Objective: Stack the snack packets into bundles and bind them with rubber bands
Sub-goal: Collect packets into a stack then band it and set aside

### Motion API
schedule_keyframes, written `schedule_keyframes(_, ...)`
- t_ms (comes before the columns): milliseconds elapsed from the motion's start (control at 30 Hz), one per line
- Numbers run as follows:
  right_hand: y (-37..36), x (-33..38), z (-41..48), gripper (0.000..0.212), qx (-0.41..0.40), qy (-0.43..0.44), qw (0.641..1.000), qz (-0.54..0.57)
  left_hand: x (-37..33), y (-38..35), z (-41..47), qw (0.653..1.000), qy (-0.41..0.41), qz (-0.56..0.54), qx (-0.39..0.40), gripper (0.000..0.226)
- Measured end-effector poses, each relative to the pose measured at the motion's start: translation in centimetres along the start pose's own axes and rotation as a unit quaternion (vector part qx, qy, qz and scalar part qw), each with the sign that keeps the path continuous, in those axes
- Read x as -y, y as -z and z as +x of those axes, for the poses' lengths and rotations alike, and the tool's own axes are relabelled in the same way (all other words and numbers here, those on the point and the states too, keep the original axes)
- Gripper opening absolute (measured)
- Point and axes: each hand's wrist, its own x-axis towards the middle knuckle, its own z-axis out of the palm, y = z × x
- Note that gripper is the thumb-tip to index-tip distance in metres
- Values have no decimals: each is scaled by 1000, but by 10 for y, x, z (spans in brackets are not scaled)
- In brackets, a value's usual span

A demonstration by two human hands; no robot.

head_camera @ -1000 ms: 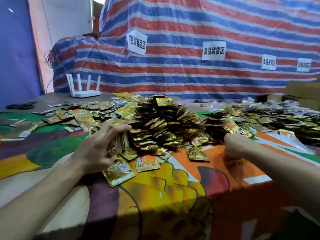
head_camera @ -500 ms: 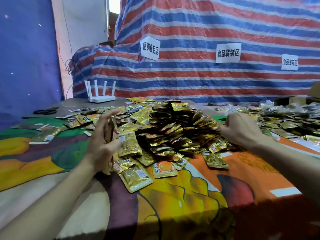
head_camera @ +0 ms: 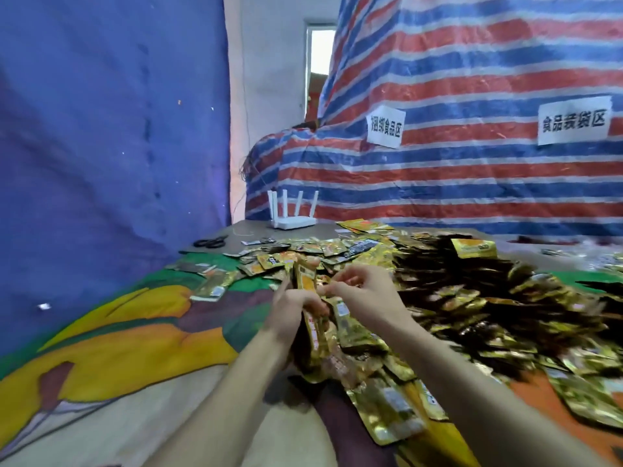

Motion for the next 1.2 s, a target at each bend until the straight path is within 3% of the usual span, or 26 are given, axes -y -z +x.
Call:
schedule_keyframes(100, -12, -12, -2, 13, -22, 27, 999, -34, 3, 3, 3, 1000, -9, 9, -20, 90)
schedule_keyframes(267, -4, -21, -5, 12, -25, 41, 997, -61, 3, 3, 11, 1000, 10, -13, -20, 51)
schedule_keyframes(367, 1, -25, -7, 15, -4, 25, 999, -43, -2, 5, 10, 991, 85, -75, 69, 29)
schedule_keyframes(433, 3, -27, -7, 14, 15, 16, 999, -29, -3, 6, 11, 981, 114, -101, 122, 26)
schedule_keyframes(533, 6, -30, -7, 14, 28, 9, 999, -13, 2, 7, 15, 979, 99, -124, 131, 34)
schedule_keyframes(700, 6, -28, -7, 11, 35, 15, 999, 26, 8, 9, 17, 992, 85, -45, 82, 39)
schedule_keyframes(867, 7, -27, -5, 17, 11, 24, 1000, 15, 5, 8, 14, 976, 84, -83, 184, 74)
schedule_keyframes(1200, 11, -27, -8, 19, 28, -5, 998, 59, 6, 6, 15, 973, 88, -89, 194, 77)
